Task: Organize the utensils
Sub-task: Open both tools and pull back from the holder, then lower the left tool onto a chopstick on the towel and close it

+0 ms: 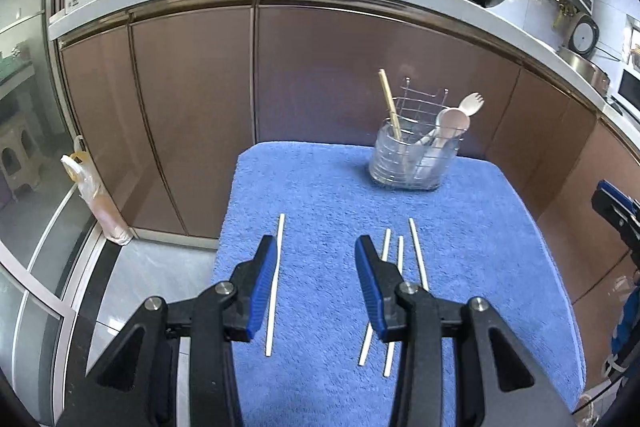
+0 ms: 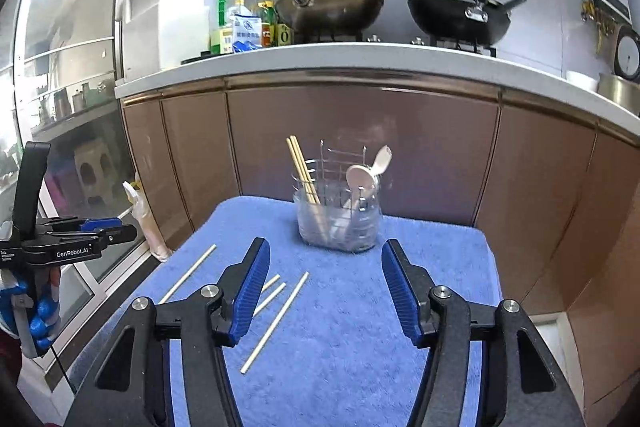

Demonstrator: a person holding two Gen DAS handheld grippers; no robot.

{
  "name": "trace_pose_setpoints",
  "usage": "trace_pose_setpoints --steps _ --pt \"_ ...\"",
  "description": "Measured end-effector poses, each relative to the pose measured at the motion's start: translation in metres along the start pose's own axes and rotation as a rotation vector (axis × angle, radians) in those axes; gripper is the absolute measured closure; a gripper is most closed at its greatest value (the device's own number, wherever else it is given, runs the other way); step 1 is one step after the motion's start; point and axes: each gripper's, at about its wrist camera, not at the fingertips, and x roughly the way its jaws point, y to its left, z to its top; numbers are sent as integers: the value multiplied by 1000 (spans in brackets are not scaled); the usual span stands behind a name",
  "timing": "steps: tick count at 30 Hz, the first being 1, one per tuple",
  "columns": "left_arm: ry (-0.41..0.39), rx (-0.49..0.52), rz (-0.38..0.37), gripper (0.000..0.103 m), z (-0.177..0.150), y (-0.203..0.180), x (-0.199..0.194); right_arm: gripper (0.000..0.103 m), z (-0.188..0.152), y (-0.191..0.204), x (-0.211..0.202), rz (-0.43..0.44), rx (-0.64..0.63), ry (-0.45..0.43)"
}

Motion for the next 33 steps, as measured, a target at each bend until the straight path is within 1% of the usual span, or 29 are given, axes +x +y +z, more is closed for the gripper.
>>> trace_pose_setpoints --steps 3,5,12,21,26,30,33 --pt "-21 13 53 64 -1 -6 2 45 -8 -6 8 -12 14 20" --pt "-30 25 76 64 -2 -9 4 45 -12 -9 11 -18 19 34" --pt "-36 65 102 64 -5 -16 13 45 -27 -16 28 -28 40 88" --pt "0 82 91 64 -5 -19 37 45 -37 -17 56 -24 48 151" --pt "34 88 81 64 -5 -20 56 45 -40 -18 70 -19 48 180" --pt "94 85 48 64 -6 -21 77 45 -43 -18 83 -7 50 205" --pt "166 83 6 64 -8 -21 97 45 -47 -18 94 6 49 231"
